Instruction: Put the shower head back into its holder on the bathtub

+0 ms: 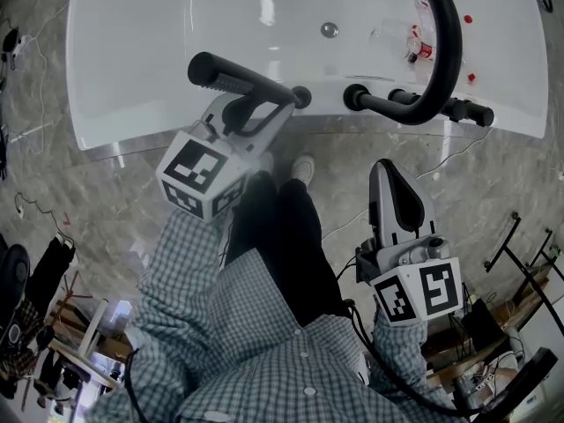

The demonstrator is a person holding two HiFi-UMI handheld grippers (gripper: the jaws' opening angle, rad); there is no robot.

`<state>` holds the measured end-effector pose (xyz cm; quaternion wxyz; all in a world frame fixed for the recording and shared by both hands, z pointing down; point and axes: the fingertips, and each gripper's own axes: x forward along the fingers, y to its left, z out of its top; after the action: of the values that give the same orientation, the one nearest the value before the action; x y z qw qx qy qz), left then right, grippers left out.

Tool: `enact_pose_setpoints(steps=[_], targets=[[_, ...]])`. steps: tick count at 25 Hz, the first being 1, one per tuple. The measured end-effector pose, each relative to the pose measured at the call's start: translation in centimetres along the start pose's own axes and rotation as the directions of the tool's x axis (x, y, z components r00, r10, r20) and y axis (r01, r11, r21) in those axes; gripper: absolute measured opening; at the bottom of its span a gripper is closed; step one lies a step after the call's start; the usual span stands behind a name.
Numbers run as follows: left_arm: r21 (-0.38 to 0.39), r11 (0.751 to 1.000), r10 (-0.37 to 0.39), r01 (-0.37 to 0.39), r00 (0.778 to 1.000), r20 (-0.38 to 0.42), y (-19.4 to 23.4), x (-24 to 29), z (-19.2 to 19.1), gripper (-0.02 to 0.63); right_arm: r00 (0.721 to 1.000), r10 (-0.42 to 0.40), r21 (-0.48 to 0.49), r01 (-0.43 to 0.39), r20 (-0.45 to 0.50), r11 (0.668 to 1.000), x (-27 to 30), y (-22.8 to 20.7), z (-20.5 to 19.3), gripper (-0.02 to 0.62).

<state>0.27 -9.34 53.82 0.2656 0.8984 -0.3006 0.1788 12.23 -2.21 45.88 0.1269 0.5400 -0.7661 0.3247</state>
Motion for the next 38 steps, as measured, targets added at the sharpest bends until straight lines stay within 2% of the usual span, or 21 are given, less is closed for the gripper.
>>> enact_pose_setpoints(steps=[14, 26, 34, 38], targets=[[0.002, 1.000, 0.001, -0.001, 0.999, -0.044, 0.8, 2.3, -2.5, 0.123, 1.000, -0.010, 0.017, 0.010, -0.026, 1.000, 0.2, -0.9, -1.7, 0.020], [0.041, 0.999, 0.016, -0.013, 0.996, -0.091, 1.1, 3.9, -4.4, 0.124, 0.998, -0.014, 0.020, 0.015, -0.057, 1.000, -0.2, -1.7, -3.2, 0.020], [0.100, 0.995, 0.022, -0.009, 0.991, -0.128, 1.0, 4.7, -5.1, 0.124, 0.998, -0.015, 0.024, 0.017, -0.067, 1.000, -0.5, -2.2, -3.6, 0.020], [0.165, 0.986, 0.027, 0.000, 0.987, -0.161, 0.7, 5.2, -5.3, 0.124, 0.998, -0.015, 0.026, 0.016, -0.065, 1.000, -0.6, -2.2, -3.6, 0.020]])
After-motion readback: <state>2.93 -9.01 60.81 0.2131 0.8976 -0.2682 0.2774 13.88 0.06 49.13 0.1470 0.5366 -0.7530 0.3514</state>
